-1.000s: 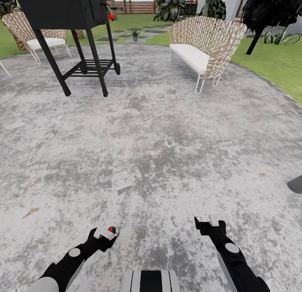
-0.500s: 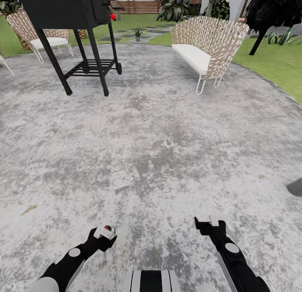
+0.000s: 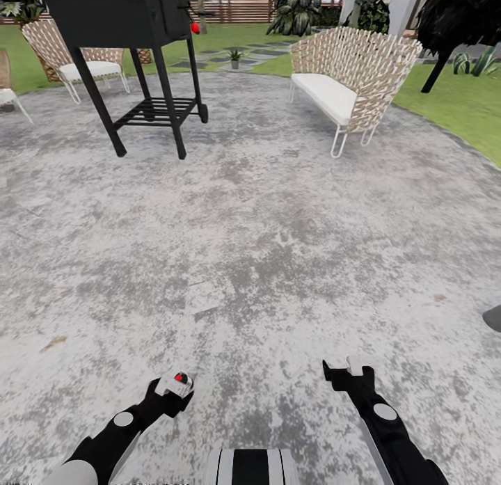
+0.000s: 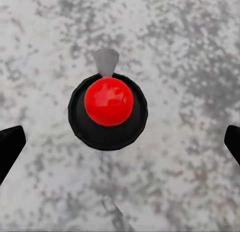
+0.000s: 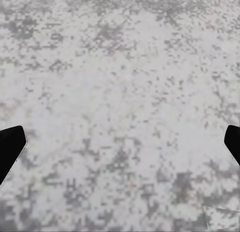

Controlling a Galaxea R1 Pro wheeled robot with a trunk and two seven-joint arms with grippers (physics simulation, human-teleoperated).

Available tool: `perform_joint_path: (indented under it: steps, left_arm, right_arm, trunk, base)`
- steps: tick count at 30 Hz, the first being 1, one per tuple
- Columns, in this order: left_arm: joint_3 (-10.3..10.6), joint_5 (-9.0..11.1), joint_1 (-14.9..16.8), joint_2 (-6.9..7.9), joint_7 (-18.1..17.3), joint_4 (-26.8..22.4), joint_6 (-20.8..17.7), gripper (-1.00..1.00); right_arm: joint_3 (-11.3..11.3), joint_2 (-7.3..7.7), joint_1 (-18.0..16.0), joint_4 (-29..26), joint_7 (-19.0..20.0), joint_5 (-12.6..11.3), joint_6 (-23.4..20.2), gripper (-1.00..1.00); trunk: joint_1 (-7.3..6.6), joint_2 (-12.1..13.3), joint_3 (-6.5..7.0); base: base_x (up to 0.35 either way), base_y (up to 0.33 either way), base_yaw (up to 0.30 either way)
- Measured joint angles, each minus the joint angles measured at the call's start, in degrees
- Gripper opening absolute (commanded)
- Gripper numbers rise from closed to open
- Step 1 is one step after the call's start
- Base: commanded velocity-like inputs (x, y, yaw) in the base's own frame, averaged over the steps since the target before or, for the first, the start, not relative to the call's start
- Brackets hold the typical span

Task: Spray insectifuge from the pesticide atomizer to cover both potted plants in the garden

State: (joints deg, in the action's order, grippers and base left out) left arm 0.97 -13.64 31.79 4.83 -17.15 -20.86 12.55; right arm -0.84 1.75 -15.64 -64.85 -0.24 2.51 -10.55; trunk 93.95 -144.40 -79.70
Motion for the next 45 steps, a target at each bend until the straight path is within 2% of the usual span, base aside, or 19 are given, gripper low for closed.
perform_joint_path:
  steps: [14,21,31,40,45]
  left_arm:
    - [0.0,0.06,0.01,-0.02,0.0,-0.02,0.0,1.0]
    - [-0.06,0.08,0.01,-0.02,0.07,0.01,0.0,1.0]
    - [-0.23,0.08,0.01,0.06,0.25,-0.07,0.01,1.0]
    - [-0.25,0.08,0.0,-0.09,3.44,0.09,0.05,1.0]
    - [-0.24,0.12,0.01,-0.1,3.62,0.1,0.04,1.0]
  right_arm:
    - [0.03,0.0,0.01,0.08,0.0,-0.02,0.0,1.0]
    - [0.02,0.0,0.01,0.15,0.0,-0.03,0.0,1.0]
    - [0.04,0.0,0.01,0.17,0.0,-0.04,0.0,1.0]
    - [0.04,0.0,0.0,0.18,0.0,-0.04,-0.03,1.0]
    - [0.04,0.0,0.01,0.17,0.0,-0.02,0.0,1.0]
  trunk:
    - [0.0,0.0,0.0]
    - [0.18,-0.09,-1.55]
    - [0.18,-0.09,-1.55]
    - [0.17,-0.1,-1.55]
    - [0.18,-0.09,-1.55]
  base:
    - [0.0,0.0,0.064]
    - [0.0,0.0,0.001]
    - [0.0,0.0,0.0]
    - [0.052,-0.071,0.078]
    - [0.032,-0.051,0.048]
